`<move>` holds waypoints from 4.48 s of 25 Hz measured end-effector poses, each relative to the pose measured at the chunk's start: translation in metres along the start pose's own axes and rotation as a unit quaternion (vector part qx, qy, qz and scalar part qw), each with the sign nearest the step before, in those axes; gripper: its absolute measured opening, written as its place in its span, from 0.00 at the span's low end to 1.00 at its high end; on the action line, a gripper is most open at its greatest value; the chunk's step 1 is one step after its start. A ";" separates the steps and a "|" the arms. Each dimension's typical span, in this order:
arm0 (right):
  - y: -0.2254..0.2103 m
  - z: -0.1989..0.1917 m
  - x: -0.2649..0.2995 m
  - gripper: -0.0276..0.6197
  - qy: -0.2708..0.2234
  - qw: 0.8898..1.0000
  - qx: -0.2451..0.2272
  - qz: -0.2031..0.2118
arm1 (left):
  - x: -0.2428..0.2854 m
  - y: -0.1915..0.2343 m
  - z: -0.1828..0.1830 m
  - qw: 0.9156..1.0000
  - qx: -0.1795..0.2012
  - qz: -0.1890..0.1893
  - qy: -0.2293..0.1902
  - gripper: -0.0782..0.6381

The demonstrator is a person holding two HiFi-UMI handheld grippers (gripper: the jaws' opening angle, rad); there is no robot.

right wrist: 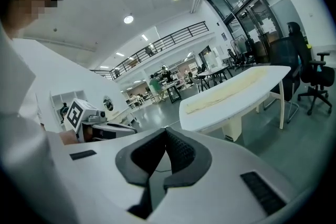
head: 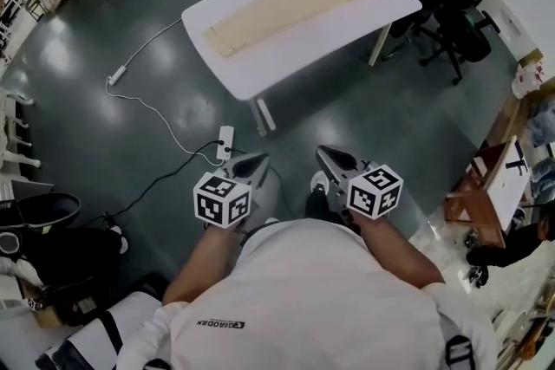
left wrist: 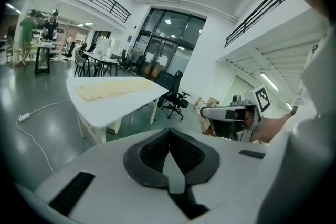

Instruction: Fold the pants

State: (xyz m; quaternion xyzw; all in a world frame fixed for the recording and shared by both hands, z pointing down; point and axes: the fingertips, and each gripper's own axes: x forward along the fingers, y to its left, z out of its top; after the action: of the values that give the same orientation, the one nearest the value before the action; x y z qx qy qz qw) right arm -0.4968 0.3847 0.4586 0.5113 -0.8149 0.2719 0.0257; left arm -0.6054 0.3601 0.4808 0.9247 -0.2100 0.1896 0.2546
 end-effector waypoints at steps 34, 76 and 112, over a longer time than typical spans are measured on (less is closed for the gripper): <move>-0.224 0.105 0.009 0.07 -0.019 0.999 0.018 0.047 | 0.194 0.004 0.139 0.997 0.004 0.076 -0.016 0.15; -0.338 0.216 0.171 0.07 0.050 0.996 -0.065 0.047 | 0.318 0.160 0.265 0.997 -0.015 0.074 -0.029 0.15; -0.373 0.233 0.301 0.07 0.143 0.982 -0.104 0.071 | 0.236 0.525 0.148 0.880 -0.209 0.425 -0.012 0.27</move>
State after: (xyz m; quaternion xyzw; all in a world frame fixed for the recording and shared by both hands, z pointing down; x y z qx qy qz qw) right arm -0.2689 -0.0943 0.5127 0.4025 -0.8609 0.2573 0.1750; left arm -0.6259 -0.2006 0.6758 0.6738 -0.6209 0.2201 0.3346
